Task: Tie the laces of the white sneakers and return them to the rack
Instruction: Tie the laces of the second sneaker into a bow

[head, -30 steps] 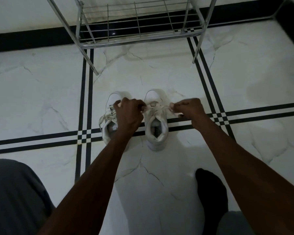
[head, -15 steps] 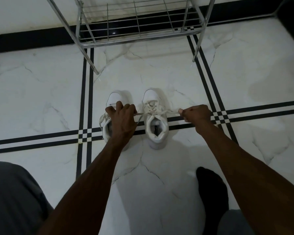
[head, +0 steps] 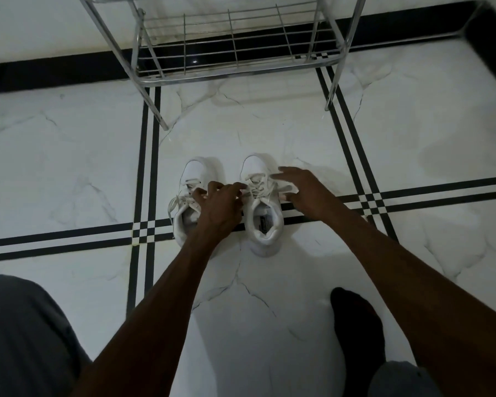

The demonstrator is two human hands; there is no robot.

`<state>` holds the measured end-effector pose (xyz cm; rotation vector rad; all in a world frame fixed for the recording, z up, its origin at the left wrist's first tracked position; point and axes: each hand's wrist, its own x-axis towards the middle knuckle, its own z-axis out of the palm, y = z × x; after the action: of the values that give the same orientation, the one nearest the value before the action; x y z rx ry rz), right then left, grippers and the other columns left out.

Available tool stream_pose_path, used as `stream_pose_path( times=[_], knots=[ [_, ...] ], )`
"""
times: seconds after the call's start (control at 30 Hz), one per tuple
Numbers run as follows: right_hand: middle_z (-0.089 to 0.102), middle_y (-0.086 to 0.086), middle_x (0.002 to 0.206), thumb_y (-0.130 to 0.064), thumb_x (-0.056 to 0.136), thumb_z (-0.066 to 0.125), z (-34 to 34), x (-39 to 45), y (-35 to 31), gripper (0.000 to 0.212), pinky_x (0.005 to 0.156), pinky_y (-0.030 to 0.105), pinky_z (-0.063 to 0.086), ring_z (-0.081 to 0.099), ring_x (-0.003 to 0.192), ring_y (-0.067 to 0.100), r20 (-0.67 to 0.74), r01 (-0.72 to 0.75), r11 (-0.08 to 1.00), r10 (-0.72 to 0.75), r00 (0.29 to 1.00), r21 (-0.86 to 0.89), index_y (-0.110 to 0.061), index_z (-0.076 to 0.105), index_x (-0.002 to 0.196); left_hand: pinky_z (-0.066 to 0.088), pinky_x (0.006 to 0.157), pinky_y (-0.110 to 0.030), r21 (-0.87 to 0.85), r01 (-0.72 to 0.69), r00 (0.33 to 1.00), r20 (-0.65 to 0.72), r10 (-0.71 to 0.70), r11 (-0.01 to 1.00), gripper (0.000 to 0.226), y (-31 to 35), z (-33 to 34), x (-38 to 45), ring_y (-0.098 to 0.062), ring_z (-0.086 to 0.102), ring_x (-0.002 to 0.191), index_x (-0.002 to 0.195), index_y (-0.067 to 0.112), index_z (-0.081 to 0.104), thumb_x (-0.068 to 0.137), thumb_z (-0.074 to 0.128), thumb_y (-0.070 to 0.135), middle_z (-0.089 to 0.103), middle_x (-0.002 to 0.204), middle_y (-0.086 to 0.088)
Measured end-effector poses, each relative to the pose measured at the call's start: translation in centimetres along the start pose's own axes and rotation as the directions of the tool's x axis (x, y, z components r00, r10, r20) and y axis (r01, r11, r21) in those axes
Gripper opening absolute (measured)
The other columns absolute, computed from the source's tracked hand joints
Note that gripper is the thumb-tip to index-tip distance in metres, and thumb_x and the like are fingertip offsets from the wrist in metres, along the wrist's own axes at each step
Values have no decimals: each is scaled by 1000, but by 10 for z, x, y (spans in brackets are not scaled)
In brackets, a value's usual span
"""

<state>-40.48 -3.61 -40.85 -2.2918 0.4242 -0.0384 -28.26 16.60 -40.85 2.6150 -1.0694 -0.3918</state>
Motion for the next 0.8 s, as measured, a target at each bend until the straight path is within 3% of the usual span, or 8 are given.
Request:
stream_pose_path(
  times=[0.03, 0.13, 0.17, 0.3, 0.5, 0.67, 0.73, 0.8],
  knots=[
    [64, 16, 133, 4, 82, 73, 5, 1, -2, 41, 97, 9, 43, 59, 120, 18, 18, 27, 1000, -27, 999, -11, -6, 71, 122, 21, 101, -51, 26, -20, 1000, 21, 20, 999, 52, 1, 0, -1, -30, 40, 133, 136, 32, 56, 87, 59, 13, 67, 131, 7],
    [76, 12, 101, -6, 88, 62, 16, 3, -6, 20, 84, 43, 56, 70, 92, 29, -55, 19, 988, -28, 998, -153, -10, 77, 100, 17, 107, -54, 90, 0, 1000, 15, -1, 996, 46, 8, -1, 1, -30, 41, 133, 128, 26, 64, 86, 59, 8, 69, 121, -1],
    [77, 9, 94, -10, 89, 59, 16, 3, -6, 19, 81, 45, 55, 69, 88, 29, -77, -18, 975, 1, 997, -220, -14, 77, 97, 16, 109, -54, 99, 19, 1000, -2, -19, 995, 37, 10, -1, 2, -29, 43, 132, 122, 23, 68, 89, 59, 10, 70, 113, -3],
    [70, 5, 65, -4, 80, 64, 17, 6, -6, 22, 59, 32, 34, 65, 64, 31, -124, 40, 842, -126, 984, -538, -20, 78, 78, 17, 103, -55, 266, 3, 993, -114, 29, 964, 14, 9, 1, 4, -28, 56, 112, 87, 23, 77, 91, 63, 21, 73, 78, 3],
    [67, 5, 65, 0, 71, 65, 23, 0, -7, 17, 63, 33, 30, 63, 71, 29, -100, -35, 731, -46, 994, -682, -15, 74, 73, 20, 94, -50, 437, -49, 989, -105, 104, 898, 27, 4, 7, 6, -22, 58, 99, 77, 25, 79, 59, 62, 14, 67, 62, 5],
    [73, 9, 76, -13, 89, 64, 31, 1, -11, 22, 69, 35, 42, 68, 78, 30, -155, -242, 858, 191, 969, -453, -16, 62, 67, 22, 95, -49, 272, -48, 993, -90, 75, 961, 23, 1, 8, 4, -24, 58, 107, 82, 23, 79, 71, 59, 19, 71, 69, 4],
    [75, 11, 90, -17, 93, 64, 21, -1, -11, 13, 71, 34, 49, 70, 89, 29, -53, -240, 949, 234, 971, -203, -9, 73, 94, 30, 99, -50, 146, -79, 987, -129, 98, 986, 18, -6, 8, 7, -27, 57, 114, 91, 21, 79, 87, 62, 20, 76, 87, 0],
    [66, 3, 117, -33, 93, 69, 3, -6, -13, 47, 82, 33, 53, 65, 108, 20, 163, -368, 918, 345, 924, 148, -16, 57, 135, 42, 100, -49, 29, -137, 969, -206, 140, 990, 17, -16, 4, 7, -30, 54, 120, 106, 16, 74, 95, 64, 25, 73, 114, -5]
  ],
)
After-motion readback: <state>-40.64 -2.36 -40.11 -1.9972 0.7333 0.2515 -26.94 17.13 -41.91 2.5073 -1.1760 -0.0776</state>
